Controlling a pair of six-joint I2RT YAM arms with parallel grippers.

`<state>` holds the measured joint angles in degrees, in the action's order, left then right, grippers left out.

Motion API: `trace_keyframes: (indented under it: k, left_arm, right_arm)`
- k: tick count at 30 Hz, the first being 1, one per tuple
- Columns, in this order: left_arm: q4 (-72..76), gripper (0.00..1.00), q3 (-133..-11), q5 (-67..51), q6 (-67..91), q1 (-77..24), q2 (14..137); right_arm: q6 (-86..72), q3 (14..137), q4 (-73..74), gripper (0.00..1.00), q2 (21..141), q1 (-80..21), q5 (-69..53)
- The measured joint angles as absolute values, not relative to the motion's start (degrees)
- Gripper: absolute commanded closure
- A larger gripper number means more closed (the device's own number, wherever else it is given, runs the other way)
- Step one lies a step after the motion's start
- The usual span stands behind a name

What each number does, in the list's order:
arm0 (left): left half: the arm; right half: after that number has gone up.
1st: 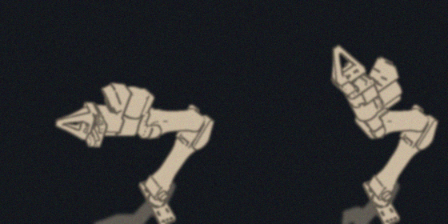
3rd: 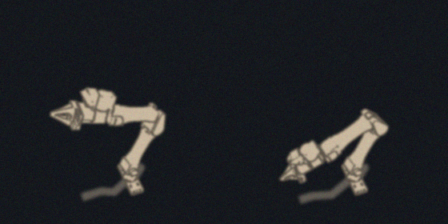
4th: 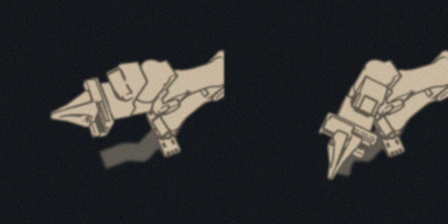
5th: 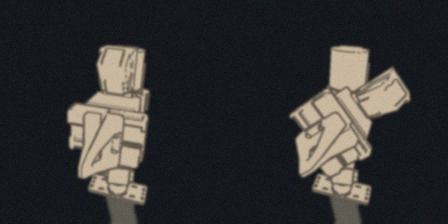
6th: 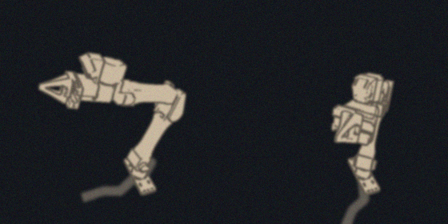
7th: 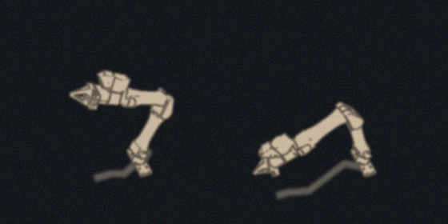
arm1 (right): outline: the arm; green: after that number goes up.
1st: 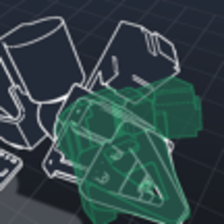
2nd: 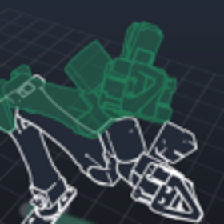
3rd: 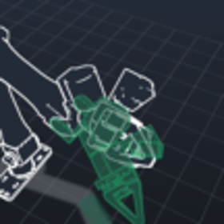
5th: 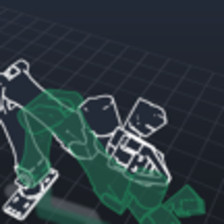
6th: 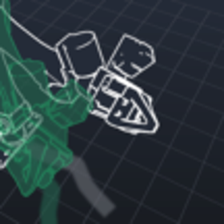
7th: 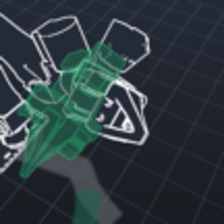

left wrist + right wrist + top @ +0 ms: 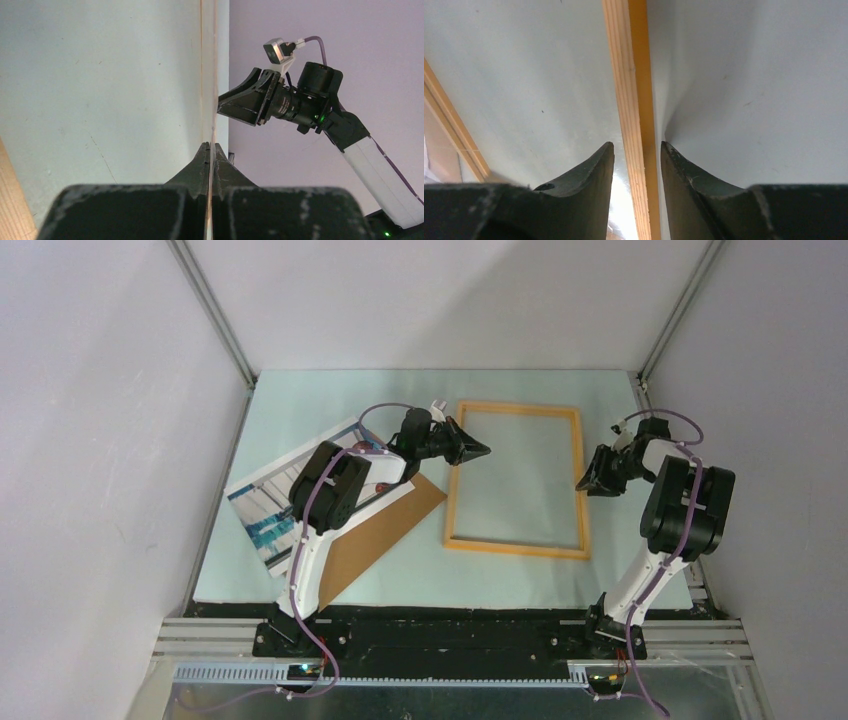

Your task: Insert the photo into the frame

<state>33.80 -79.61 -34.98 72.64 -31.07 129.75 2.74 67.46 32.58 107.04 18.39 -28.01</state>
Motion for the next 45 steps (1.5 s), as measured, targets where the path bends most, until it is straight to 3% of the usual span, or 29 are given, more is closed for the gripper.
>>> trace_keyframes:
  k: [12,21,31,45]
  left_arm:
    - [33.8,1.00,-79.6,-35.2,72.6,-31.1,129.8]
    - [33.8,1.00,-79.6,-35.2,72.5,-31.1,129.8]
    - [33.9,1.00,-79.6,-35.3,73.1,-31.1,129.8]
    - [36.6,1.00,-79.6,-36.5,77.4,-31.1,129.3]
  right_arm:
    - [2.1,72.1,32.7,0.58,109.5,18.6,-28.5]
    - [1.7,73.4,32.8,0.68,112.1,18.6,-29.5]
    - [1.7,73.7,32.9,0.88,112.7,19.2,-31.3]
    - [2.0,73.7,33.0,0.95,113.0,19.8,-32.4]
